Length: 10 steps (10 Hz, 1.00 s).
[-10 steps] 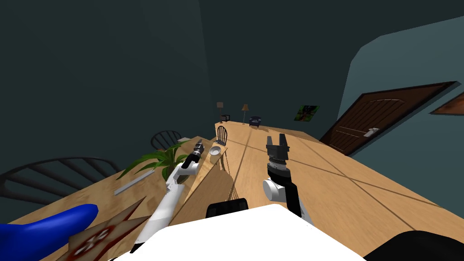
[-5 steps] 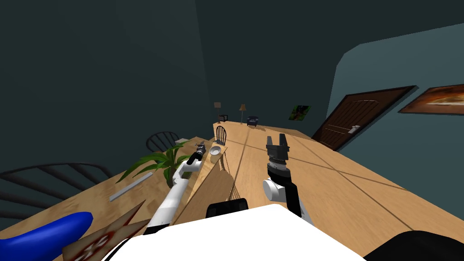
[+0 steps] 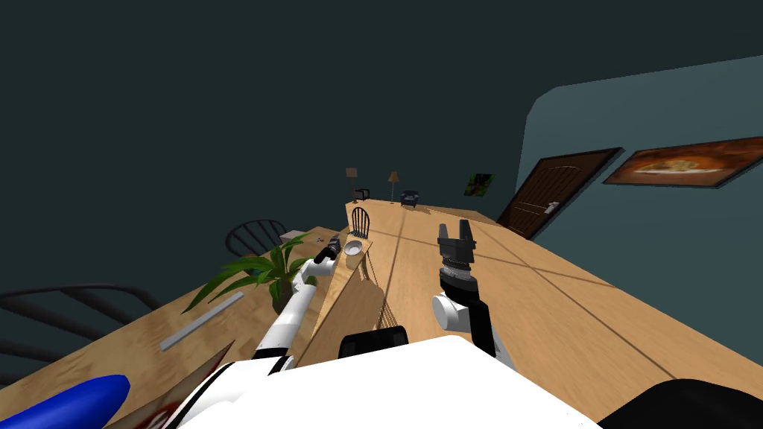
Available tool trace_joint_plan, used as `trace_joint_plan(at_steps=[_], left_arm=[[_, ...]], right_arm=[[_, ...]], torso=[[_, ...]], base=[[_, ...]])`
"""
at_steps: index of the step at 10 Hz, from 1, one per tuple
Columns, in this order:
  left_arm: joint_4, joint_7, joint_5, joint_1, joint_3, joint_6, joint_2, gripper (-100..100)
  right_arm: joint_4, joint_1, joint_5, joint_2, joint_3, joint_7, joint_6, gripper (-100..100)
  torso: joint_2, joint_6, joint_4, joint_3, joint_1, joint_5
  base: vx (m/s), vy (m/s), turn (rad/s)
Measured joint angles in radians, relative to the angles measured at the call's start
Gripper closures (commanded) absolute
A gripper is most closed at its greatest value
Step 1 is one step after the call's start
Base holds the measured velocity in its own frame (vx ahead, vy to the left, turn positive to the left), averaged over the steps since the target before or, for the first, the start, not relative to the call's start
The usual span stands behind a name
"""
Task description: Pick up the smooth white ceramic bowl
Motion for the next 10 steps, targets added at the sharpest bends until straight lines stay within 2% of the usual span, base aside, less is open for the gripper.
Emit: trace_joint_plan(at_steps=[4, 6, 9, 10], left_arm=[[0.106, 0.009, 0.013, -0.071, -0.003, 0.074, -0.006, -100], [0.159, 0.011, 0.015, -0.092, -0.003, 0.089, -0.008, -100], [0.242, 0.018, 0.023, -0.150, -0.004, 0.137, -0.014, -100], [0.257, 0.018, 0.027, -0.155, -0.006, 0.155, -0.015, -100]], right_arm=[[0.000, 0.000, 0.000, 0.000, 0.000, 0.000, 0.000, 0], [0.000, 0.000, 0.000, 0.000, 0.000, 0.000, 0.000, 0], [0.000, 0.000, 0.000, 0.000, 0.000, 0.000, 0.000, 0], [0.000, 0.000, 0.000, 0.000, 0.000, 0.000, 0.000, 0]], torso=[[-0.001, 0.000, 0.000, -0.001, 0.000, 0.000], [-0.002, -0.001, -0.001, -0.001, -0.003, -0.001], [-0.002, 0.000, 0.000, -0.001, -0.001, 0.000], [-0.002, -0.001, -0.001, -0.001, -0.001, 0.000]], base=[[-0.005, 0.092, -0.140], [0.003, 0.042, -0.069], [0.003, 0.080, -0.134], [-0.001, 0.041, 0.002]])
